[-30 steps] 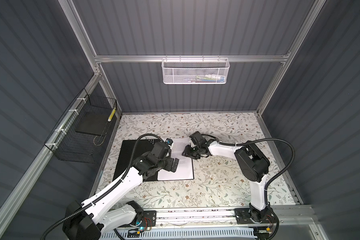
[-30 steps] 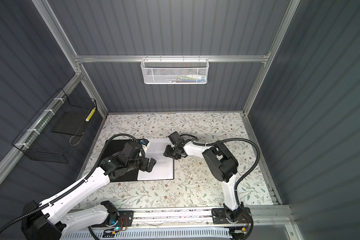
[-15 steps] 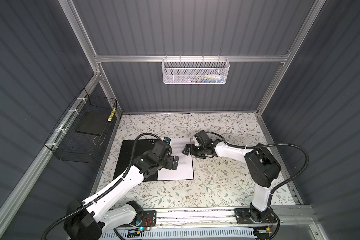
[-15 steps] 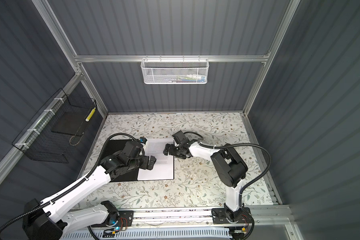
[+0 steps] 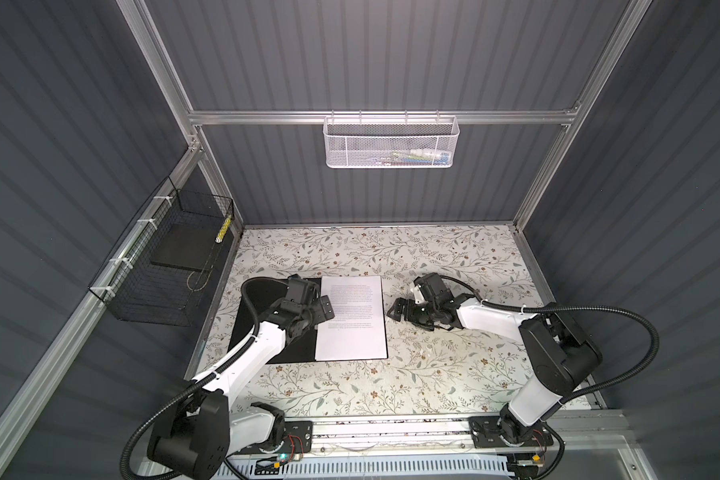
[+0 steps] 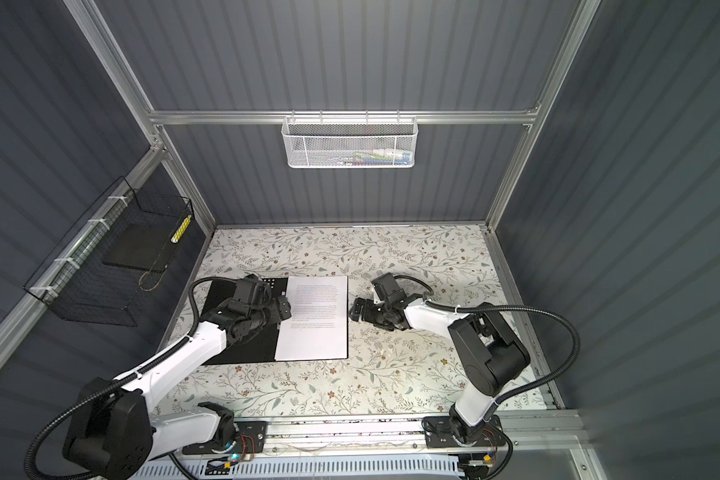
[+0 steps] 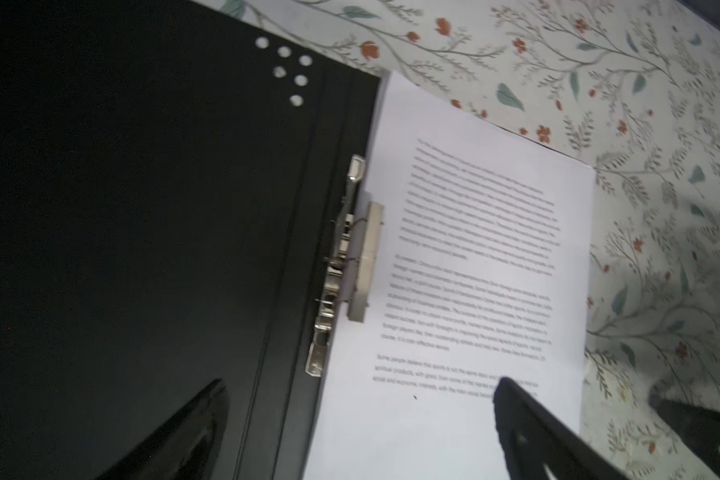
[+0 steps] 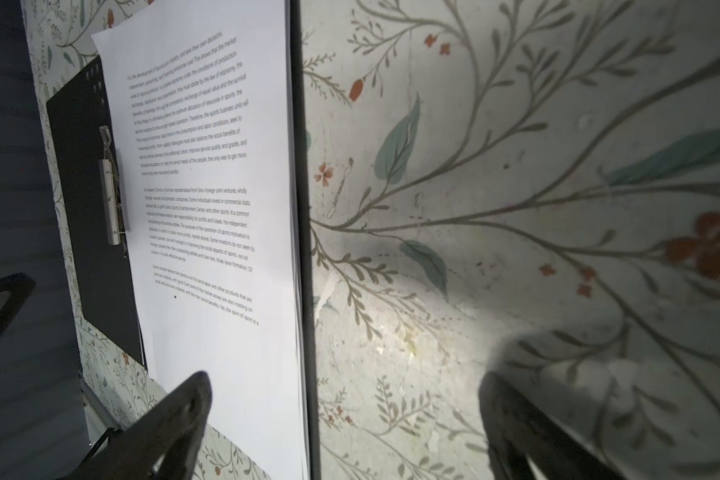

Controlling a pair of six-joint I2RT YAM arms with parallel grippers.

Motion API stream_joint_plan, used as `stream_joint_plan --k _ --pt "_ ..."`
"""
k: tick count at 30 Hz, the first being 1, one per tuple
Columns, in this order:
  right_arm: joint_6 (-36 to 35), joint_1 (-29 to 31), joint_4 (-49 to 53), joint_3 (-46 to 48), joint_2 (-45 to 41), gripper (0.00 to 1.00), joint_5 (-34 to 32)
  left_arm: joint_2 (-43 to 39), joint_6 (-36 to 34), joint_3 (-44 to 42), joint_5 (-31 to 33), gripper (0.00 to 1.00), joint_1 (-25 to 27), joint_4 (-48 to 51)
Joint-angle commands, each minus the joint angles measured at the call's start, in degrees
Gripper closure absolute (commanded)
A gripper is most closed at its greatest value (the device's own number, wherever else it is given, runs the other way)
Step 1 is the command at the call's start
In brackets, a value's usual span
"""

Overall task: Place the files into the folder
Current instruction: 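Lift the right gripper off the sheet while the left moves toward the clip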

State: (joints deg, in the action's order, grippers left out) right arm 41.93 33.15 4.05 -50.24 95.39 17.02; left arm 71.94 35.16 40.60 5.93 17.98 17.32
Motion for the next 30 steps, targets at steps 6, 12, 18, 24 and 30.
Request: stream_joint_plan --k 6,12,18,24,30 --pt "-0.8 -0.5 -1.7 2.1 -0.9 0.01 2.7 7.4 0.8 -1.9 -12.0 0.00 -4.2 -11.6" --pt "0.9 -1.4 -4.5 3.1 0.3 0.01 6.0 10.3 -0.4 -2.8 -14.8 0.00 -4.2 -15.1" --pt "1.0 -1.8 -3.4 2.7 1.0 0.01 5.4 10.9 0.8 -4.6 -18.1 0.00 -4.1 -17.2" --pt "2.0 -2.8 -3.1 2.1 2.3 0.01 5.3 10.3 1.2 -5.9 -19.7 0.00 -1.8 -17.6" --pt "3.5 -4.5 -2.5 2.7 2.2 0.01 3.7 13.1 2.1 -5.6 -18.9 0.00 3.9 -19.8"
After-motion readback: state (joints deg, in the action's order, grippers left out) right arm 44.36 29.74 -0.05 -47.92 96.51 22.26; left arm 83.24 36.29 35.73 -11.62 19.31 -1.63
